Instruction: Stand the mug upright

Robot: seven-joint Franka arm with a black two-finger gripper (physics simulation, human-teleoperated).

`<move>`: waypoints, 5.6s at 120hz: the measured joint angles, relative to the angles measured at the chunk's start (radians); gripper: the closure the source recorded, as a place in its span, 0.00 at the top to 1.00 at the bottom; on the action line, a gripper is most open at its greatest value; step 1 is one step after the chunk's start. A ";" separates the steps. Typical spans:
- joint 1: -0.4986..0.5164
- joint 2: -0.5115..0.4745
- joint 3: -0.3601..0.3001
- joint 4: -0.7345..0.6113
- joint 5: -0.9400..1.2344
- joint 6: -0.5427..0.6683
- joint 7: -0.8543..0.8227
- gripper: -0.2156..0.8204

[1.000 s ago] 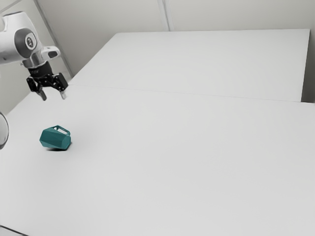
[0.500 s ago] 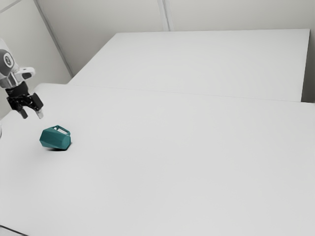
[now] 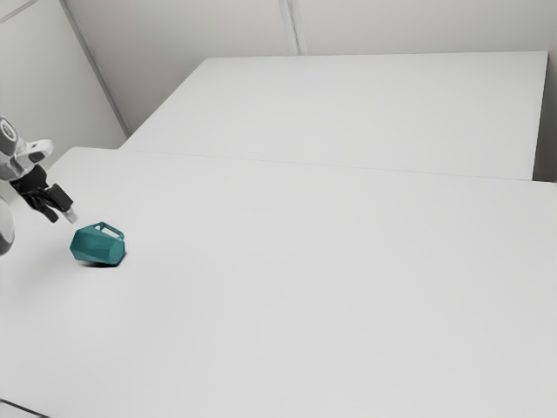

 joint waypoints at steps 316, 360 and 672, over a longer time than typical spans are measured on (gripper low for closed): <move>0.060 0.146 0.022 -0.010 -0.450 -0.224 0.299 0.79; 0.077 0.159 0.022 -0.014 -0.443 -0.232 0.300 0.79; -0.145 -0.523 -0.674 -0.705 0.385 0.451 -0.318 0.07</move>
